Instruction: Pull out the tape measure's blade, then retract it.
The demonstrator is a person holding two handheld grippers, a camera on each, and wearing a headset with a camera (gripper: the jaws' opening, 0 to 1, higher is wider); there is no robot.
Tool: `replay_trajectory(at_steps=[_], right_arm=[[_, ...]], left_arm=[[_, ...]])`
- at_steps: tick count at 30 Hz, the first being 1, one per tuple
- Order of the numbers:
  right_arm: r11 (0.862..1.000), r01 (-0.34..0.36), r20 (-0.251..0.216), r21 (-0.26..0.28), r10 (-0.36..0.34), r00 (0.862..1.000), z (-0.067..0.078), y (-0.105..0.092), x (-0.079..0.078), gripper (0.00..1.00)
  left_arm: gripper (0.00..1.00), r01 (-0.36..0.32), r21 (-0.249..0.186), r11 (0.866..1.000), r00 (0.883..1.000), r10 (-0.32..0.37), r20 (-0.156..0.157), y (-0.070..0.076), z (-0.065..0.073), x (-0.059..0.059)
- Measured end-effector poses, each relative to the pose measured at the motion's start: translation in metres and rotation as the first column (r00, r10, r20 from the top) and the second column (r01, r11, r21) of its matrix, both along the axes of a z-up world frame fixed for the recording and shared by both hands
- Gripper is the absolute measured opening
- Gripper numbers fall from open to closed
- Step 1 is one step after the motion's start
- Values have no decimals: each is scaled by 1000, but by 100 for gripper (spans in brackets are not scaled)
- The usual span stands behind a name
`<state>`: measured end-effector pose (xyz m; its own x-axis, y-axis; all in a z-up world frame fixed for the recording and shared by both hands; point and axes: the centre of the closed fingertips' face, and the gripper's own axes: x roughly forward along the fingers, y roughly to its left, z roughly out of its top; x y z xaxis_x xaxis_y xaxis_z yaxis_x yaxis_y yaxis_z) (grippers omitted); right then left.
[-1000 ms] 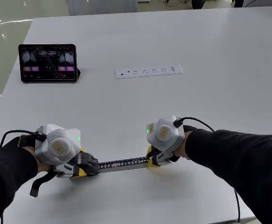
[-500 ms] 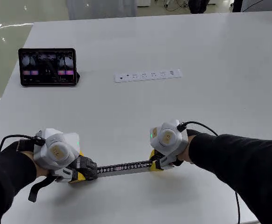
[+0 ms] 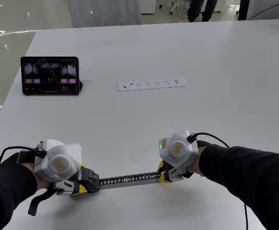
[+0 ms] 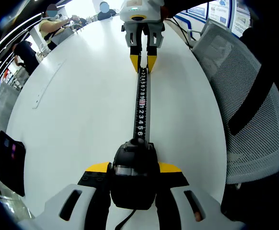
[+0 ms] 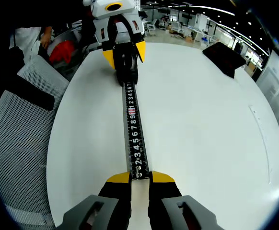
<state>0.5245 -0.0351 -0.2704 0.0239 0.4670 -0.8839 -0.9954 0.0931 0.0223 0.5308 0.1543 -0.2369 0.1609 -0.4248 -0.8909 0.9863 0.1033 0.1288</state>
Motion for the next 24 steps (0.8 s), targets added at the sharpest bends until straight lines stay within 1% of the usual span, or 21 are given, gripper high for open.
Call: replay_trajectory(at_steps=[24], right_arm=[[1000,23,-5,-17,-23,1000,1,-22,-1,8]], left_arm=[[30,2,13,1000,1000,-2,4,0,1,-1]])
